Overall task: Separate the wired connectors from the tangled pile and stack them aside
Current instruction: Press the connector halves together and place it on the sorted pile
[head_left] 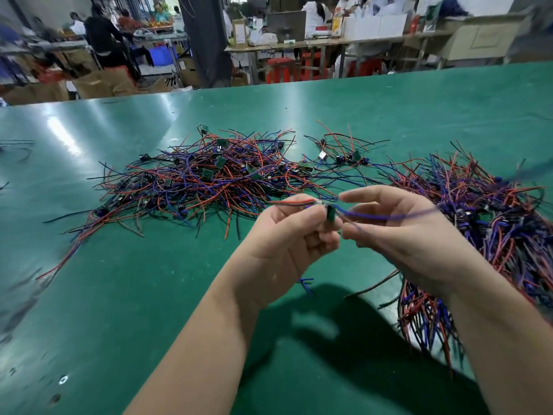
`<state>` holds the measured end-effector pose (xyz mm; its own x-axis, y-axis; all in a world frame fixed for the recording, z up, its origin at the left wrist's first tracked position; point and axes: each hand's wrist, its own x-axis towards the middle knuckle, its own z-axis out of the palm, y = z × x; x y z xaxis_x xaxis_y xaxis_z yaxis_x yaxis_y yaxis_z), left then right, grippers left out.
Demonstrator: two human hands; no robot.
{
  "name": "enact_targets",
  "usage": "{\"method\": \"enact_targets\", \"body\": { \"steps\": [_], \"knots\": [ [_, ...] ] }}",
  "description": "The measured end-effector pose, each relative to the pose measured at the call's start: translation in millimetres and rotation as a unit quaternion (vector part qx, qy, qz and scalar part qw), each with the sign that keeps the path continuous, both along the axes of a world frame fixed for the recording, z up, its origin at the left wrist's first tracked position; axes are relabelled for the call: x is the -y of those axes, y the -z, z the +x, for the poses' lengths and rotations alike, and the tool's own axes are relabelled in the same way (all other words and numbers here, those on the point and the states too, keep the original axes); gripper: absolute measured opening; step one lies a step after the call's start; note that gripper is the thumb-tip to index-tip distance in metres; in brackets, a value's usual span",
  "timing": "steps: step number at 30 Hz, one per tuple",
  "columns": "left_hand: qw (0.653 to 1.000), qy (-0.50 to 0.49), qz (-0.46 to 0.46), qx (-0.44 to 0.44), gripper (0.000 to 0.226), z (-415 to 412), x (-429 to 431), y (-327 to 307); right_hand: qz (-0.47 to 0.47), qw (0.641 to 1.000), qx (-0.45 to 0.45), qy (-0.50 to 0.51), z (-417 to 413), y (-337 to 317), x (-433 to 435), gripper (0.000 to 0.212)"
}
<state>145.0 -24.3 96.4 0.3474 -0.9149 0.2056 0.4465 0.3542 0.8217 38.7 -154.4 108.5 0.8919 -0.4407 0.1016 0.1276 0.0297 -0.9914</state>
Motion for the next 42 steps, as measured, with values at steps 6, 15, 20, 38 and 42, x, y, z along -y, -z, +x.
{"method": "enact_targets", "body": {
  "steps": [6, 15, 20, 38, 42],
  "knots": [
    [0.987, -0.145, 0.058, 0.023, 0.026, -8, 7, 7, 0.090, 0.994, 0.066, 0.010, 3, -3, -11, 0.024],
    [0.981, -0.023, 0.030, 0.191, 0.053, -10, 2, 8, 0.245, 0.963, 0.109, 0.000, 1, -10, -6, 0.017],
    [0.987, -0.060, 0.129, 0.067, 0.016, -8, 7, 0, 0.195, 0.978, 0.072, 0.015, 1, -6, -3, 0.002],
    [0.969, -0.004, 0.219, 0.114, 0.009, -9, -3, -3, 0.061, 0.994, -0.015, -0.093, -11, -6, 12, 0.016],
    [0.972, -0.017, 0.214, 0.099, 0.010, -4, -4, -3, 0.062, 0.996, -0.005, -0.064, -11, -7, 11, 0.011]
  ]
}}
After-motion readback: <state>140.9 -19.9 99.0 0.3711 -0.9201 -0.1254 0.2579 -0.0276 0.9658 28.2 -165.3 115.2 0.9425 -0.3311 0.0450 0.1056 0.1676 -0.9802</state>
